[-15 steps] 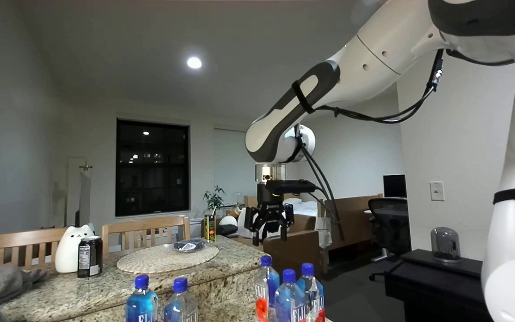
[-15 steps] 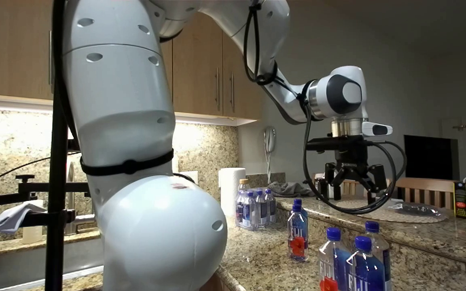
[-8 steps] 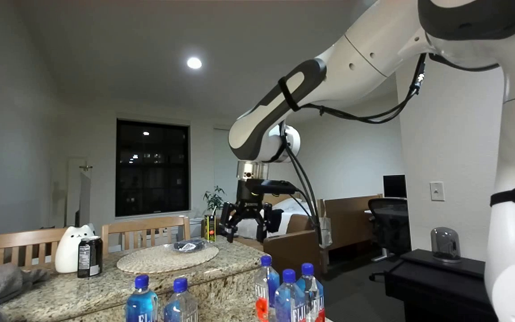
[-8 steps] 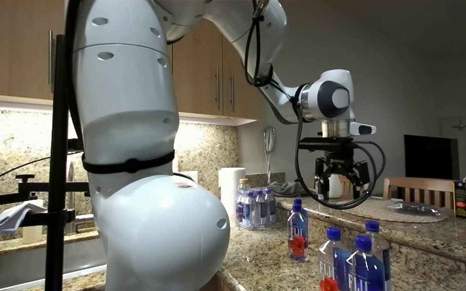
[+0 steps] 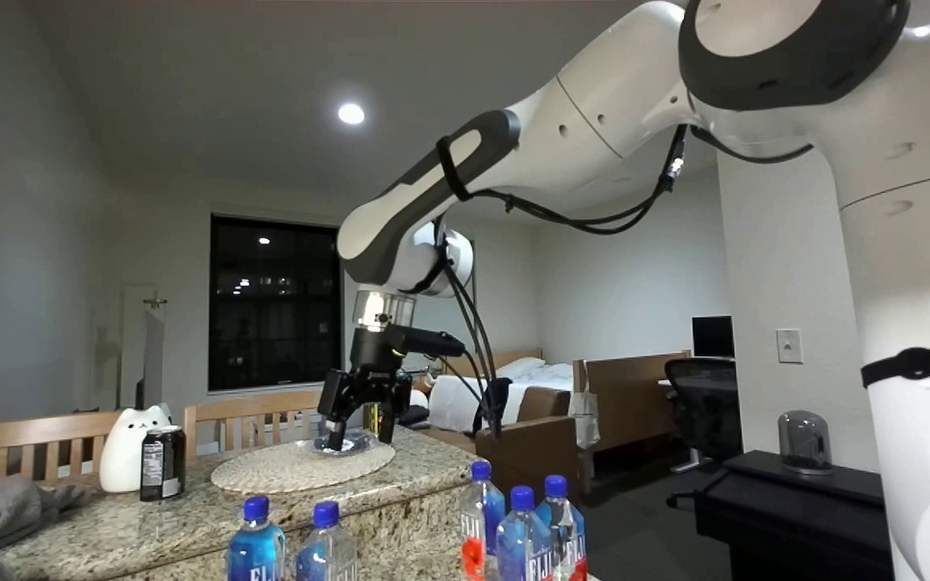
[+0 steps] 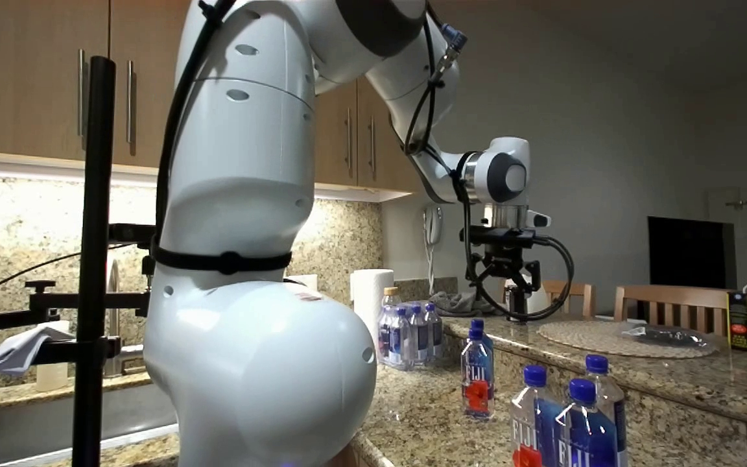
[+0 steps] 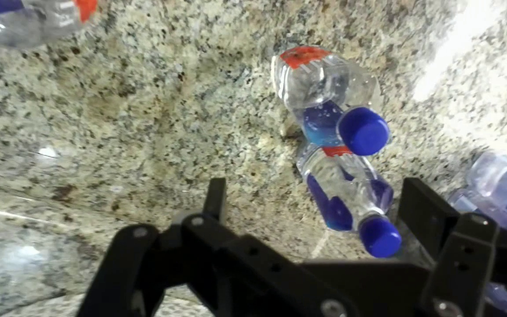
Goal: Line up the empty water bottles
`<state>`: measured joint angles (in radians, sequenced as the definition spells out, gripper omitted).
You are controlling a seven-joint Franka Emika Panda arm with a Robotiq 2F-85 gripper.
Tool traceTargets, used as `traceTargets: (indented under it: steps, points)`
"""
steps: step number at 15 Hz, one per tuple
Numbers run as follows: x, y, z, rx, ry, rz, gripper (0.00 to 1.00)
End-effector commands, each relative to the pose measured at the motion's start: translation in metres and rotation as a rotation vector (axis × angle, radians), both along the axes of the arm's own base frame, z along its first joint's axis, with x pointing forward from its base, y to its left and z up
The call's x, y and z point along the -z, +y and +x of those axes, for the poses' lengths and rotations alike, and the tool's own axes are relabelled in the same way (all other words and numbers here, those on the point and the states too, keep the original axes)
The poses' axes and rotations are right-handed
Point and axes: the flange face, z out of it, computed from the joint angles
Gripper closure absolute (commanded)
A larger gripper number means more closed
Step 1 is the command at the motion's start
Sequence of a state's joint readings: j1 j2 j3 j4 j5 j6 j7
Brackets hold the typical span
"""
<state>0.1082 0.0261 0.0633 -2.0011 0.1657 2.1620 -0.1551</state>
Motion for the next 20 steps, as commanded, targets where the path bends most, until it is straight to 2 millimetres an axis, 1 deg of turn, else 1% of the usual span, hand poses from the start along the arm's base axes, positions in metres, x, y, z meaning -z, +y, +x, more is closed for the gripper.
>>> traceTargets:
  steps: [1,3,6,7,8,11,14,20]
  points:
    - [0.002,0.008,0.002,-0.050,0.016,0.000,0.00]
    - [0.006,0.013,0.004,-0.062,0.024,0.001,0.00]
    - [0.005,0.010,0.004,-0.057,0.024,0.001,0.00]
    - [0.007,0.006,0.007,-0.055,0.026,0.009,0.00]
    - [0.009,0.008,0.007,-0.071,0.027,0.010,0.00]
    - [0.025,0.022,0.004,-0.131,0.027,-0.020,0.00]
    - [0.042,0.036,0.006,-0.205,0.055,-0.037,0.00]
    - [0.069,0.067,0.007,-0.345,0.078,-0.148,0.00]
